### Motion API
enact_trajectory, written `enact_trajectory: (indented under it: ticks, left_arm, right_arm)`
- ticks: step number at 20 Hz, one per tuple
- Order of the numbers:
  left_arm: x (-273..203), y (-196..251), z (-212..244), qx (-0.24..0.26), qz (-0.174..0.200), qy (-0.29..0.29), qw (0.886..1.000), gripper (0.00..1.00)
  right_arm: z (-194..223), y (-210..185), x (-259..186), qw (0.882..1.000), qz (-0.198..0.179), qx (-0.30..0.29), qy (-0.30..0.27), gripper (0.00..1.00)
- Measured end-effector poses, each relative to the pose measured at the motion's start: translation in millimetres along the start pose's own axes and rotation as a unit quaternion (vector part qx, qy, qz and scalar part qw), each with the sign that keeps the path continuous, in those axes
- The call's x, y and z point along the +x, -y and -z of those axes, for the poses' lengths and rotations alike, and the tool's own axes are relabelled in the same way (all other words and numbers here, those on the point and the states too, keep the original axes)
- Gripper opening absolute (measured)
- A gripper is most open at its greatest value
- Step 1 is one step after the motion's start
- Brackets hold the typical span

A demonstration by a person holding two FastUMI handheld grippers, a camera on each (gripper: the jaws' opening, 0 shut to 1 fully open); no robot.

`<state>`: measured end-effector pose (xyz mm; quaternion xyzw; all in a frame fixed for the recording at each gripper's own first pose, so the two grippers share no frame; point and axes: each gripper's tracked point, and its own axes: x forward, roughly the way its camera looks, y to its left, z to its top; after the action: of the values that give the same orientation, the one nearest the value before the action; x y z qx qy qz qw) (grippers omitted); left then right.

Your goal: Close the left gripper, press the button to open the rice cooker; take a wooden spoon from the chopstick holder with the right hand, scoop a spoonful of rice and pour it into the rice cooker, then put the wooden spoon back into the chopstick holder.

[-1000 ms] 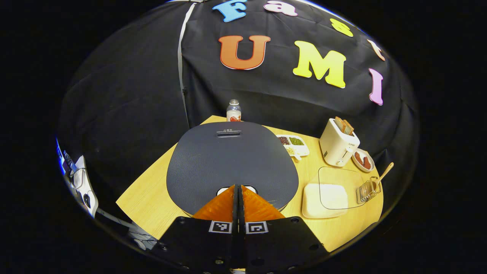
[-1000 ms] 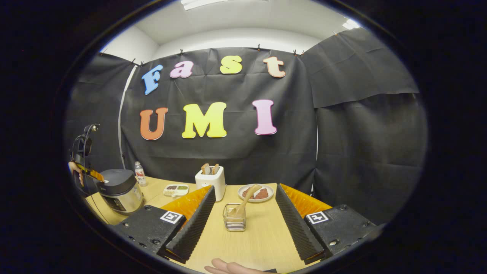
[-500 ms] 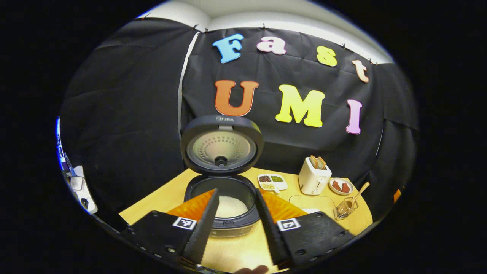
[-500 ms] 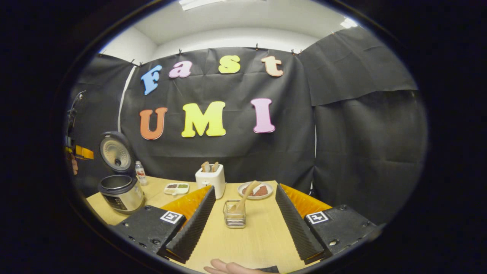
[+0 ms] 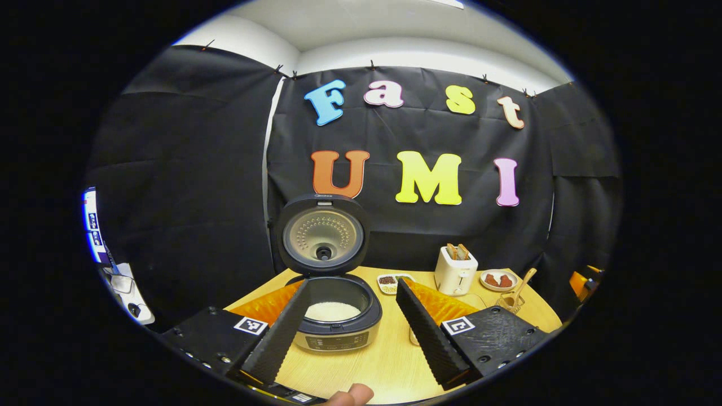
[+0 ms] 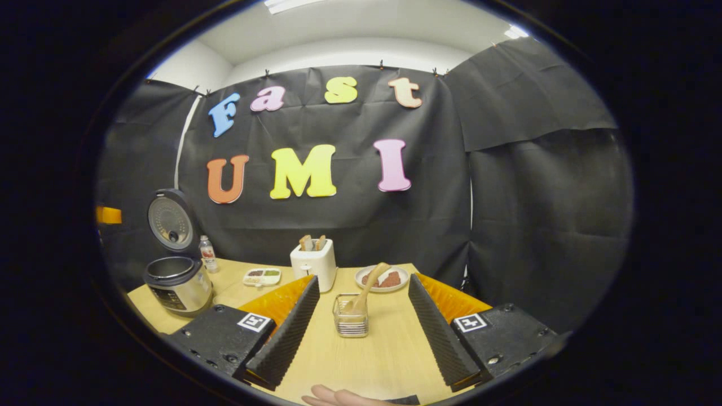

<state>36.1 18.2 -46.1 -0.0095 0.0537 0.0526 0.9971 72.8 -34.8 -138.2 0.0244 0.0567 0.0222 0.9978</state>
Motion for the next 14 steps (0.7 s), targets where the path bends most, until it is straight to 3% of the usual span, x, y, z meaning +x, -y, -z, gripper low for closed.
enact_trajectory:
  ticks: [3, 10, 14]
  left_arm:
    - [-17.5, 11.4, -1.0, -0.005, 0.020, 0.014, 1.000, 1.00]
    - [-47.4, 16.0, -15.6, 0.003, 0.040, 0.062, 0.997, 0.96]
    - [-48.5, 21.5, -14.9, 0.015, 0.047, 0.074, 0.996, 0.96]
  right_arm:
    - [18.7, 5.0, 32.5, 1.000, 0.007, -0.001, -0.025, 1.00]
    - [62.5, 2.4, 125.9, 0.998, -0.010, 0.024, -0.064, 1.00]
    - [86.7, -4.2, 178.7, 0.996, -0.017, 0.003, -0.087, 1.00]
